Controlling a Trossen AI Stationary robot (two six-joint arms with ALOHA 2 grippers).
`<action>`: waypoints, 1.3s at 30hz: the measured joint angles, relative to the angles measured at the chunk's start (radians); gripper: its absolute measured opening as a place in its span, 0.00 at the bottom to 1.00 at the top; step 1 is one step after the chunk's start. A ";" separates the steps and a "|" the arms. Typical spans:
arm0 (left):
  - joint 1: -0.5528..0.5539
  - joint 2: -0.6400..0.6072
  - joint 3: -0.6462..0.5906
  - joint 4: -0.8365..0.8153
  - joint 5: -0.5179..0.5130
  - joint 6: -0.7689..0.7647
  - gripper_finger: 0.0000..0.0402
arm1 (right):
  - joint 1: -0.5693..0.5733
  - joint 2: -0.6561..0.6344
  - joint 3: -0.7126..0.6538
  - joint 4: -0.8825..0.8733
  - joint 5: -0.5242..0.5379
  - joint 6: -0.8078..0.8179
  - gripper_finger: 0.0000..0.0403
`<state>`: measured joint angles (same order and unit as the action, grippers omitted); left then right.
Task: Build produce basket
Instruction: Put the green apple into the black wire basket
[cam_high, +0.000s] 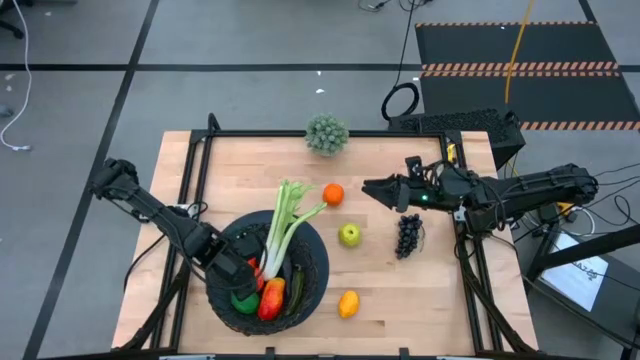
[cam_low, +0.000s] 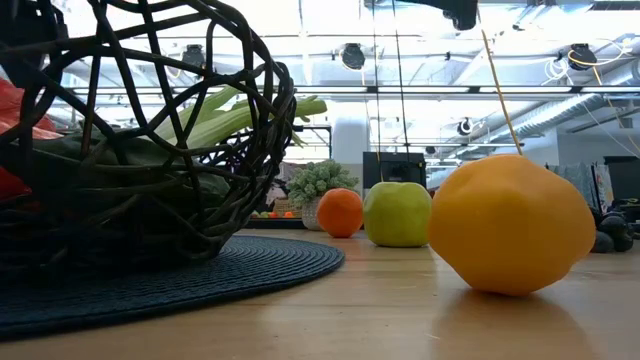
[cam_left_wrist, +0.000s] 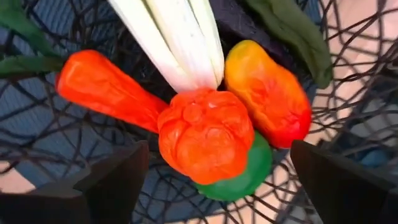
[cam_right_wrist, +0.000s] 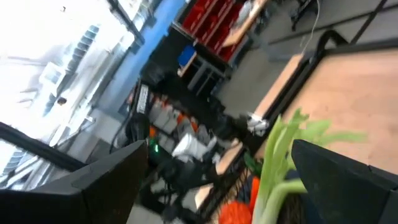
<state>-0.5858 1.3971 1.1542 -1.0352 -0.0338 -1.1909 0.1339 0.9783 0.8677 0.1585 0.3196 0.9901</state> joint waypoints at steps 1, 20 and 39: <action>0.005 -0.005 0.006 -0.003 0.008 -0.013 0.98 | 0.002 0.000 0.000 -0.012 -0.013 0.008 0.97; 0.100 -0.019 0.113 0.264 -0.098 0.044 0.98 | 0.061 -0.006 0.000 -0.202 -0.070 -0.020 0.97; 0.172 -0.019 0.114 0.587 -0.257 0.063 0.98 | -0.001 0.040 0.000 -0.489 -0.216 -0.820 0.97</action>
<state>-0.4140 1.3785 1.2678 -0.4478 -0.2905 -1.1275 0.1325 1.0182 0.8677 -0.3307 0.1036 0.1700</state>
